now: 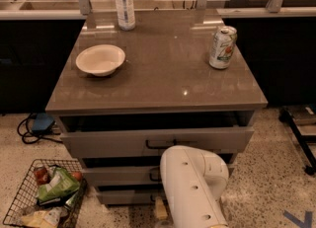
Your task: Open bottom drawer
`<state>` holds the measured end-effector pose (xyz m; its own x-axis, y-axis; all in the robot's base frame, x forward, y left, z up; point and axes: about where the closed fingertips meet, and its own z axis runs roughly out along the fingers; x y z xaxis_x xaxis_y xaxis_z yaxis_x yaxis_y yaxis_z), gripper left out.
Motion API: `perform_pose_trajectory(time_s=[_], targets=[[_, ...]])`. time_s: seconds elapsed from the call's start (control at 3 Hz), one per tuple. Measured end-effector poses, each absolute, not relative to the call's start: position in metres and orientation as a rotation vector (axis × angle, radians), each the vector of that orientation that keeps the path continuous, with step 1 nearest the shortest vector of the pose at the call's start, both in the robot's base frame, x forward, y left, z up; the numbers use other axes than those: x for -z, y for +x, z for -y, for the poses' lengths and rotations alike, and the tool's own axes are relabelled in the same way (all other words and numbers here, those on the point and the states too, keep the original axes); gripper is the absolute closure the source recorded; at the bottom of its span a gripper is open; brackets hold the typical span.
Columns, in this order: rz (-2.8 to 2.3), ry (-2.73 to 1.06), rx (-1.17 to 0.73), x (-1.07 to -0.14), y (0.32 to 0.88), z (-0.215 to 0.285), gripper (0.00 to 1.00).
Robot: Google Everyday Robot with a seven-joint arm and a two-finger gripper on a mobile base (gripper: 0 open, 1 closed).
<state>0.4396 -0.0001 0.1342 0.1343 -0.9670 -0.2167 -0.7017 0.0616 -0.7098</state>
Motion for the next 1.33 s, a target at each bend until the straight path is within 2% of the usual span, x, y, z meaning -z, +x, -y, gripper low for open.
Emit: perform_pose_trajectory(time_s=[1.33], targets=[[-1.542, -1.793, 0.608, -0.1426, 0.4492, 0.0000, 0.00]])
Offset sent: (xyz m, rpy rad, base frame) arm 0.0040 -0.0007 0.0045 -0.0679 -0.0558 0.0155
